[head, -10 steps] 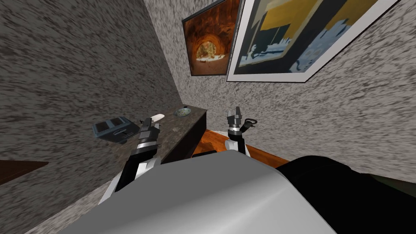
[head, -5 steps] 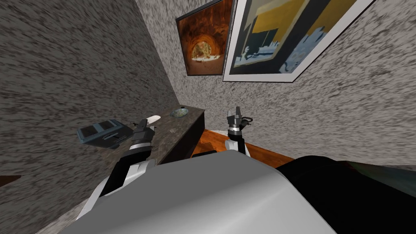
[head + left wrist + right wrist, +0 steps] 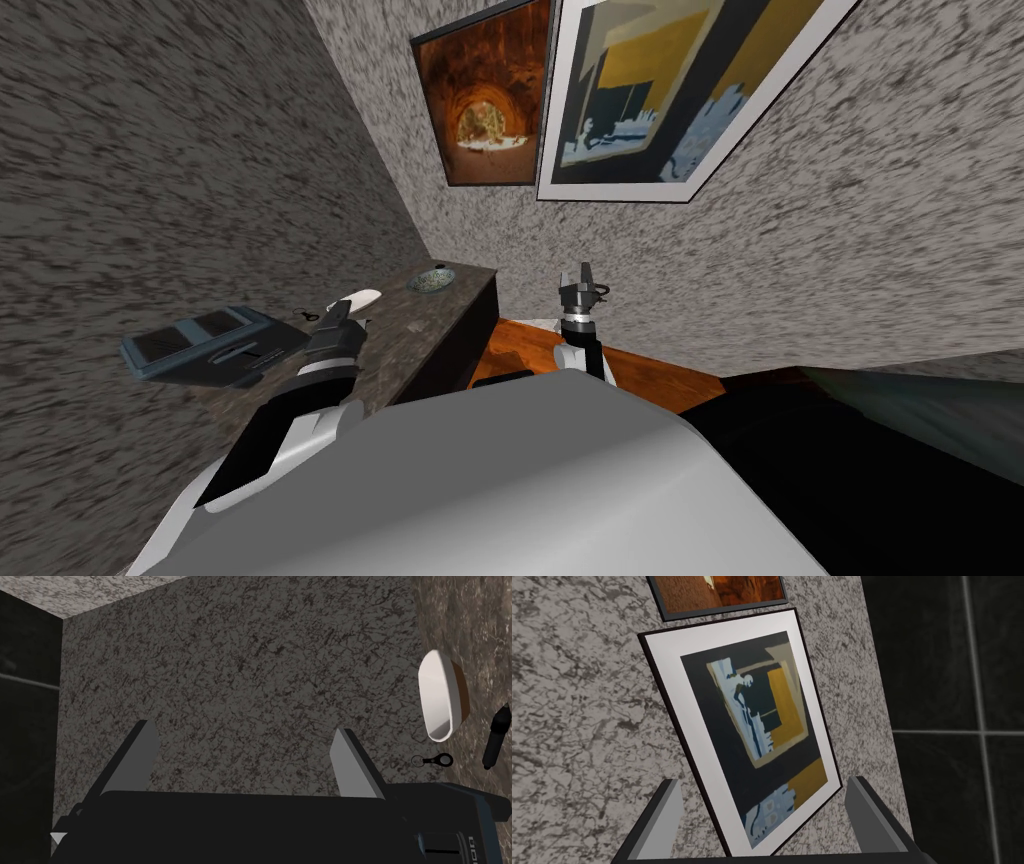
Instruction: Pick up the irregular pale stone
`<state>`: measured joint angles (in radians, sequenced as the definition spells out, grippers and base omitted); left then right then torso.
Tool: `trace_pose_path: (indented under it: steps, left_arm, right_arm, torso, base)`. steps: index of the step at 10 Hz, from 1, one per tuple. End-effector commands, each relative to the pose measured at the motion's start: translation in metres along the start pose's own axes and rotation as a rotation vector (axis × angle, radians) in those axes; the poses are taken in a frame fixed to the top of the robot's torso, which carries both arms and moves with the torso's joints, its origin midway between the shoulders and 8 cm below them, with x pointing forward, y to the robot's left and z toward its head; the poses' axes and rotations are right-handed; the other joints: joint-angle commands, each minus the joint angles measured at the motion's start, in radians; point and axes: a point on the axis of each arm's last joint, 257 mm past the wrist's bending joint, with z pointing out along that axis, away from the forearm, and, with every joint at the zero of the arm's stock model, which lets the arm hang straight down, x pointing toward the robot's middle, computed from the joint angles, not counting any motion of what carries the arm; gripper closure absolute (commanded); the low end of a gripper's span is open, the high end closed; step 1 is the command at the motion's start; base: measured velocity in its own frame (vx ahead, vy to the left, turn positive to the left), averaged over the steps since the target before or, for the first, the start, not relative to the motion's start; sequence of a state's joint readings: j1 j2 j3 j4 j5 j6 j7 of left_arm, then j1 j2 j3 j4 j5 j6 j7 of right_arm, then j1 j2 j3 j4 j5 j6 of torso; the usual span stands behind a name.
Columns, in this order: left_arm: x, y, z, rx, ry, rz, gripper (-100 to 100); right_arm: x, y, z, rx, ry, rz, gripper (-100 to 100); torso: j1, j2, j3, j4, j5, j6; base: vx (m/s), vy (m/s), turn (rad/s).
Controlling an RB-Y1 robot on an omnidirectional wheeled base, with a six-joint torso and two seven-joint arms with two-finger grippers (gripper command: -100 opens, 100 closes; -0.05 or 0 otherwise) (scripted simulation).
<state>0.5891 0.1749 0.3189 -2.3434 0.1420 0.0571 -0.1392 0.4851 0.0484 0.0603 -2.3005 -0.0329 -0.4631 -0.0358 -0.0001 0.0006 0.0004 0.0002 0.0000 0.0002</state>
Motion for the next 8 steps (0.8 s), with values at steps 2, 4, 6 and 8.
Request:
trace_pose_path:
  steps: [2,4,6,8]
  left_arm:
    - [-0.007,0.013,0.0,-0.051,-0.004,0.009,-100]
    - [-0.019,0.027,-0.003,-0.113,-0.017,0.026,-100]
    - [-0.032,0.04,-0.008,-0.172,-0.029,0.041,-100]
    - [-0.044,0.049,-0.013,-0.216,-0.042,0.055,-100]
  right_arm:
    - [0.0,0.0,0.0,0.0,0.0,0.0,0]
    - [0.0,0.0,0.0,0.0,0.0,0.0,0]
    - [0.0,0.0,0.0,0.0,0.0,0.0,0]
    - [0.0,0.0,0.0,0.0,0.0,0.0,0]
  torso:
    - [0.0,0.0,0.0,0.0,0.0,-0.001]
    - [0.0,0.0,0.0,0.0,0.0,0.0]
    - [0.0,-0.001,0.0,0.0,0.0,0.0]
    - [0.0,-0.001,0.0,0.0,0.0,-0.001]
  base:
    - [-0.004,-0.001,-0.017]
    - [0.0,-0.005,-0.138]
    - [0.003,-0.002,-0.127]
    - [0.004,-0.002,-0.08]
